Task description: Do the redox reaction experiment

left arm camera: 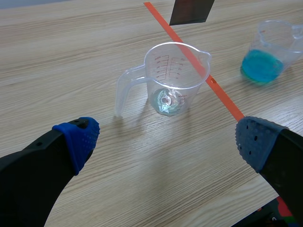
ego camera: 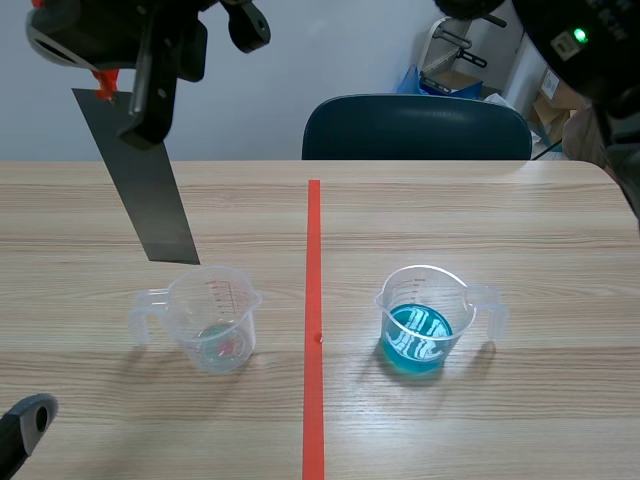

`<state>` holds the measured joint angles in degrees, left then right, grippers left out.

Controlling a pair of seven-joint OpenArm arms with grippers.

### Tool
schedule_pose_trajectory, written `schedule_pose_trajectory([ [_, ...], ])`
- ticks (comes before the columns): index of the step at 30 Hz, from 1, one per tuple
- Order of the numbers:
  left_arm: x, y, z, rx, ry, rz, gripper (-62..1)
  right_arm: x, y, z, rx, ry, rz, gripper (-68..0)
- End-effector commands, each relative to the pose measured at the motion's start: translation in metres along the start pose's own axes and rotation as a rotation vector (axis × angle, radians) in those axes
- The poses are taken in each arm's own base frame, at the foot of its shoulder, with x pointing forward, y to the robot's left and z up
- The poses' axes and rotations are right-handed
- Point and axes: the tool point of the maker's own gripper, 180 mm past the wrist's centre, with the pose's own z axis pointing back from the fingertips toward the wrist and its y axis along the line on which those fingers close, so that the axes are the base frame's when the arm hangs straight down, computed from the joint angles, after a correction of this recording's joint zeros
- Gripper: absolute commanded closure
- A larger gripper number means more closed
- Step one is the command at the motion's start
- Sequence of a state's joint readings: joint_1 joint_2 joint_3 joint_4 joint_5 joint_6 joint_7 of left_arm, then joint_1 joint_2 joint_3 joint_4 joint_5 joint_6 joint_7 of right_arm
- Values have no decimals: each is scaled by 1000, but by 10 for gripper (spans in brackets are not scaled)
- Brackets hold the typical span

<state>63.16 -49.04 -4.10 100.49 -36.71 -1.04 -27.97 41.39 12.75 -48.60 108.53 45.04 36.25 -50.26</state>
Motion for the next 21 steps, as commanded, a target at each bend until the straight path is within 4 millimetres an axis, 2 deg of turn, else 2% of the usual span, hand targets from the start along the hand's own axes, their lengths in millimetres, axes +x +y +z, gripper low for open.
schedule_pose_trajectory([
  [1,7,0,-1,5,-31,4,-617,7,-4,2,-11,-15,22,-6],
  [11,7,0,-1,5,-31,4,-617,6,-4,2,-11,-13,19,-6],
  [21,7,0,-1,5,-31,4,-617,-6,-9,-3,-8,-2,-25,-6],
])
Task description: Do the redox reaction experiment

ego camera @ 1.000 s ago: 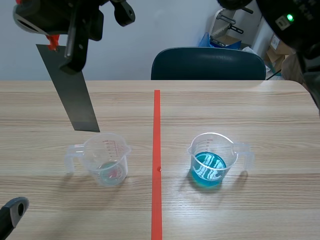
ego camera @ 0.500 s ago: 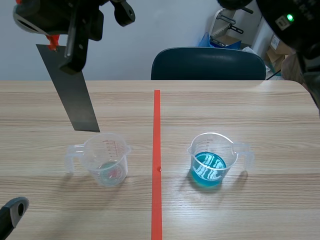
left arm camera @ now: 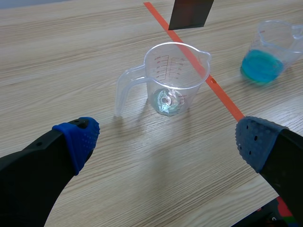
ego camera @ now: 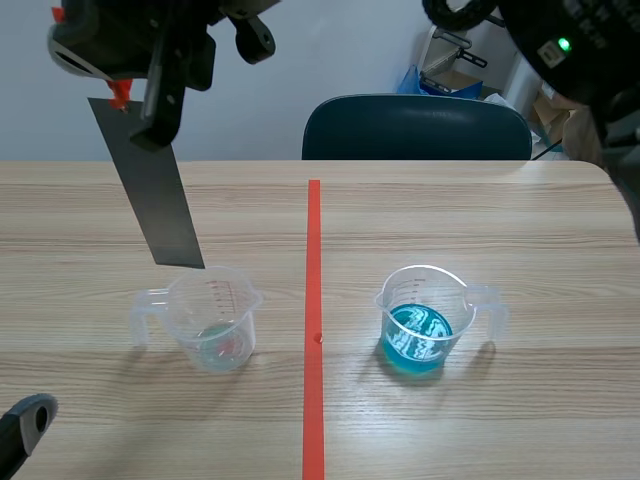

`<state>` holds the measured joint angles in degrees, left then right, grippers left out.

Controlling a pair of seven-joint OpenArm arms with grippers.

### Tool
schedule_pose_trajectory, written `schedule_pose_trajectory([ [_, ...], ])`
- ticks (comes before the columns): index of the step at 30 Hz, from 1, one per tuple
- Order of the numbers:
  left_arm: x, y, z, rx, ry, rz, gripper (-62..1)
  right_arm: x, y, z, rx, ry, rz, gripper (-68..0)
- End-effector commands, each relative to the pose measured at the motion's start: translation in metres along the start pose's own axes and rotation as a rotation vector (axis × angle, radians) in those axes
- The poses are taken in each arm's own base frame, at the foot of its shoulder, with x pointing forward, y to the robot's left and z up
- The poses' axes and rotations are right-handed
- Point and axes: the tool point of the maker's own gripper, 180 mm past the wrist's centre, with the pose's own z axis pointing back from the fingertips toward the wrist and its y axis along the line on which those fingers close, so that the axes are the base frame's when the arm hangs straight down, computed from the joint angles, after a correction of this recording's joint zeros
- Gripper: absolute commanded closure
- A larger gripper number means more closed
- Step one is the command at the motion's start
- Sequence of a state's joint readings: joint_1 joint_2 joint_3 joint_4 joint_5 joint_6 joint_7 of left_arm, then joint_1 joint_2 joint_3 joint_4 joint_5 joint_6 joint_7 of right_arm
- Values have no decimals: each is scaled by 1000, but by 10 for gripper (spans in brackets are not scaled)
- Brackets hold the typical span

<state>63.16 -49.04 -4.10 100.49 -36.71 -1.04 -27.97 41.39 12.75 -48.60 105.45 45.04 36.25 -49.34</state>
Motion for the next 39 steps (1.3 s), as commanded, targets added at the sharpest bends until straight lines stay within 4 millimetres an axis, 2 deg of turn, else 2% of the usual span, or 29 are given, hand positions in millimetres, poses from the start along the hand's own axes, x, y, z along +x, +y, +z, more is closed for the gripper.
schedule_pose_trajectory([
  [1,7,0,-1,5,-31,4,-617,6,-3,0,-4,-18,15,-6],
  [7,7,0,-1,5,-31,4,-617,-5,7,-9,34,15,8,-6],
  [20,7,0,-1,5,-32,4,-617,-25,-7,-20,4,16,-38,-6],
  [39,7,0,-1,5,-32,4,-617,-73,-3,-47,19,43,-142,-6],
])
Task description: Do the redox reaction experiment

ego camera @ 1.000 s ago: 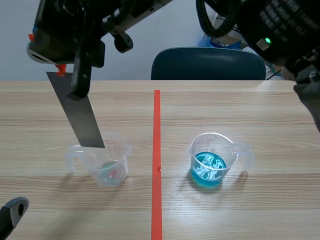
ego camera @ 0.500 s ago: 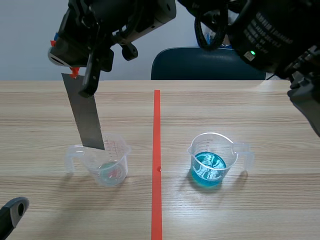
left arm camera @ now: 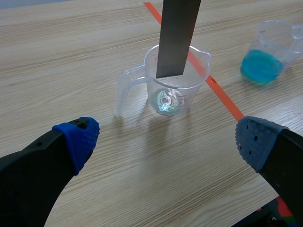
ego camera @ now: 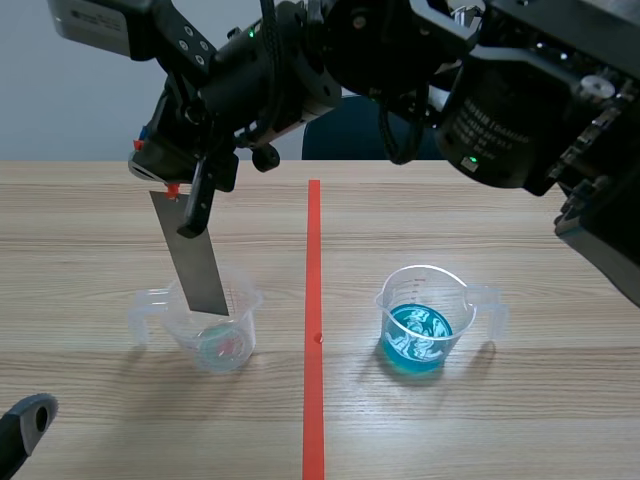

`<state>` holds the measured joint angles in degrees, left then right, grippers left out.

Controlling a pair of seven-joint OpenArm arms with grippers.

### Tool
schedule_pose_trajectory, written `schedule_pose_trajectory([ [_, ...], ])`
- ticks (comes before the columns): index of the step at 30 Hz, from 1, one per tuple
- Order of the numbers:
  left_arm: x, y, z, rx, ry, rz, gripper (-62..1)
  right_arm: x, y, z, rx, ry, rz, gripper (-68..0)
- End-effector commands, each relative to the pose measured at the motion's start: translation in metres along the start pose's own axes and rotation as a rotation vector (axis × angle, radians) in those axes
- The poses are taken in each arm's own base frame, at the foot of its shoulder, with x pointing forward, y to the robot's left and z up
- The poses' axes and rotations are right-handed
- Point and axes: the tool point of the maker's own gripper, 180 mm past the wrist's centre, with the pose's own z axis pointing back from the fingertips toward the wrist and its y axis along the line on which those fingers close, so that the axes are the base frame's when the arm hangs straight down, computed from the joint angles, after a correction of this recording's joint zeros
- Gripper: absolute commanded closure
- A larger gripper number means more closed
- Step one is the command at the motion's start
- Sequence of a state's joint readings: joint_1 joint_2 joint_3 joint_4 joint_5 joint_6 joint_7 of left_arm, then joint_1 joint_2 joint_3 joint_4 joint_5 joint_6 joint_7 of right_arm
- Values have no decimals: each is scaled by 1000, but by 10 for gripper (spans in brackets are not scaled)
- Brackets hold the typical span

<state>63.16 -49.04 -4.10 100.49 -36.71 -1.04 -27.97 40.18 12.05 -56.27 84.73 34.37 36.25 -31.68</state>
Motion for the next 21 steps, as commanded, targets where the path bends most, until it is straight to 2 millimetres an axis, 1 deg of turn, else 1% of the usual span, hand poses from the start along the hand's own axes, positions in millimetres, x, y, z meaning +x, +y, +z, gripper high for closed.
schedule_pose_trajectory([
  [1,7,0,-1,5,-32,4,-617,9,-6,1,-12,-36,6,-6],
  [7,7,0,-1,5,-32,4,-617,0,-11,-5,-22,-55,-21,-6],
  [14,7,0,-1,5,-32,4,-617,-15,-7,-17,21,-36,-50,-6],
  [21,7,0,-1,5,-32,4,-617,-27,-1,-20,50,-16,-54,-6],
])
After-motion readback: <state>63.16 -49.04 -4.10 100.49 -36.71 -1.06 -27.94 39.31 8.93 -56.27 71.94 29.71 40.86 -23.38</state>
